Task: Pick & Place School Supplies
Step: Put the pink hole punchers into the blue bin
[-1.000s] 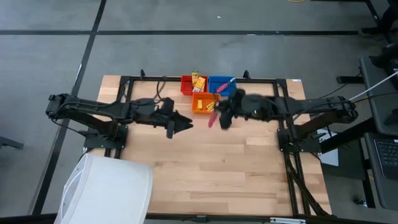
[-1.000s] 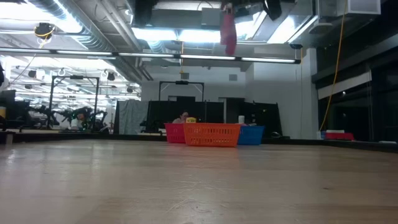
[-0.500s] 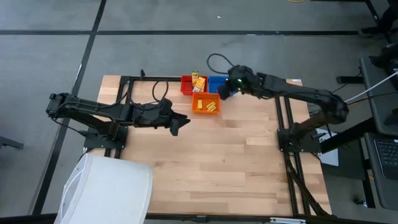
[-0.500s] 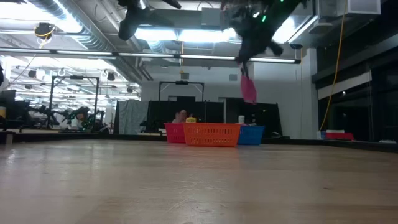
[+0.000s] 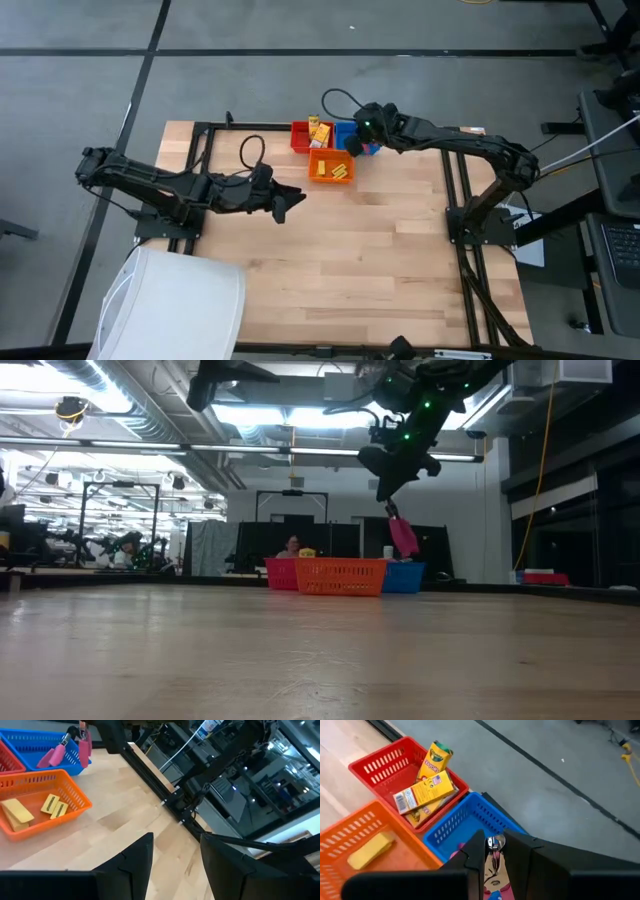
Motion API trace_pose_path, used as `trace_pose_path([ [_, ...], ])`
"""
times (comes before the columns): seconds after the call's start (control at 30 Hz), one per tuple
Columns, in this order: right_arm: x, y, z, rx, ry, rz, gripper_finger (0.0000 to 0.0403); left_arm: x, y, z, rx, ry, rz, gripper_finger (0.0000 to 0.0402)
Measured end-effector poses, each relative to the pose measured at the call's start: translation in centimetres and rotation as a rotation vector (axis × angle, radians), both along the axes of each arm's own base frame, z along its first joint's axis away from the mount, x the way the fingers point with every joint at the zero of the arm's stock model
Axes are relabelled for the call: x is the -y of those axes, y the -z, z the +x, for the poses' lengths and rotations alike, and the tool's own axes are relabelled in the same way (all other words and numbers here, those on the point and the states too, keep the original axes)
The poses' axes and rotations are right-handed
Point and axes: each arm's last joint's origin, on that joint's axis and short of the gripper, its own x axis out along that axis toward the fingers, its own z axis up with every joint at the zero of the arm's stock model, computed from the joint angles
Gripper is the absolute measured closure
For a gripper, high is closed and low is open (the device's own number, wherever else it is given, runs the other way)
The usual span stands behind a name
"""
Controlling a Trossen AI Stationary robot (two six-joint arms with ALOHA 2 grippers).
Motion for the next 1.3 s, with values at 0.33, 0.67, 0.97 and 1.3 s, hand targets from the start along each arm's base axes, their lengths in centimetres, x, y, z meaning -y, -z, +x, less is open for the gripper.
trace_pose_path([
  [0.33,0.6,-0.2,-0.1,-0.069,-0.016,-0.092,0.0356,0.8,0.0,-0.2,0.008,-0.015,-0.005,0.0241],
  [0.67,1.2,0.8,1.0,-0.116,-0.076,-0.152,0.0356,1.4,-0.1,-0.2,0.027,-0.015,-0.031,0.0241],
  [0.97,1.5,3.8,2.9,-0.148,-0.133,-0.13,0.0356,2.6,-0.2,-0.6,0.053,-0.029,-0.063,0.0241],
  [1.3,1.9,3.9,3.8,-0.097,-0.121,-0.202,0.0356,3.5,-0.2,-0.9,0.074,-0.052,-0.099,0.0241],
])
